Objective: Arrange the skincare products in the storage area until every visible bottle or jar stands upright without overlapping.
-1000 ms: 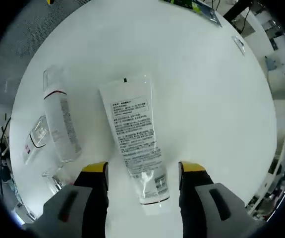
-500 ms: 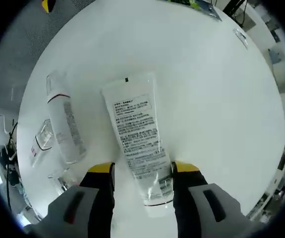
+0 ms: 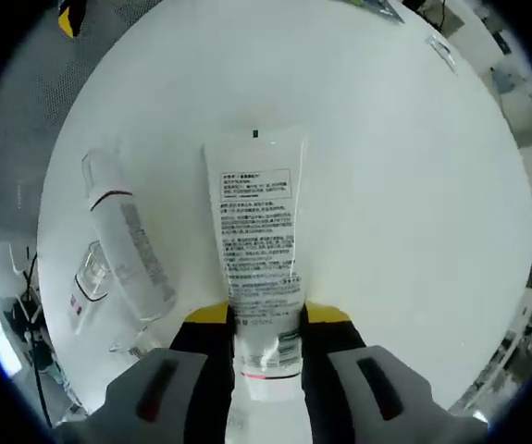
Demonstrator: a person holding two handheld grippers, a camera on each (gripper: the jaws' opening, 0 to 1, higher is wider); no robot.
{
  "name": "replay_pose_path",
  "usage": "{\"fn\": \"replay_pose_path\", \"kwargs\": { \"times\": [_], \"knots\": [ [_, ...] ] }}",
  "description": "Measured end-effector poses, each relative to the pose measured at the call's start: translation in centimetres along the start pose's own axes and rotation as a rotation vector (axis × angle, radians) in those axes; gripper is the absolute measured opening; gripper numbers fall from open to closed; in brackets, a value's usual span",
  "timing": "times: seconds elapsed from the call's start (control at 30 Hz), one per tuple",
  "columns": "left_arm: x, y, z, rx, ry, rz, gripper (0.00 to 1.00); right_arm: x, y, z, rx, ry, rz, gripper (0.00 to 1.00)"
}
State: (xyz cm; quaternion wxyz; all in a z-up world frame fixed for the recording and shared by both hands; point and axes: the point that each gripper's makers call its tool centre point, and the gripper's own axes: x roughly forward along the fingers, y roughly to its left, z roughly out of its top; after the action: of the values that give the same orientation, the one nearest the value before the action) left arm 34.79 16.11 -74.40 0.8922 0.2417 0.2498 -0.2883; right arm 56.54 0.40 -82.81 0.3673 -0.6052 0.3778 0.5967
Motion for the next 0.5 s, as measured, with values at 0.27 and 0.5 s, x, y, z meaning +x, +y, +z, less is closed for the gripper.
{"fn": "replay_pose_path", "kwargs": {
  "times": [0.27, 0.5],
  "knots": [
    [0.0, 0.1, 0.1, 0.002, -0.004, 0.005, 0.77, -0.4, 0.5, 0.0, 0.095, -0.075, 0.007, 0.21],
    [-0.1, 0.2, 0.1, 0.003, -0.006, 0.006, 0.76, -1.8, 0.2, 1.1, 0.168, -0.169, -0.036, 0.2]
  ]
}}
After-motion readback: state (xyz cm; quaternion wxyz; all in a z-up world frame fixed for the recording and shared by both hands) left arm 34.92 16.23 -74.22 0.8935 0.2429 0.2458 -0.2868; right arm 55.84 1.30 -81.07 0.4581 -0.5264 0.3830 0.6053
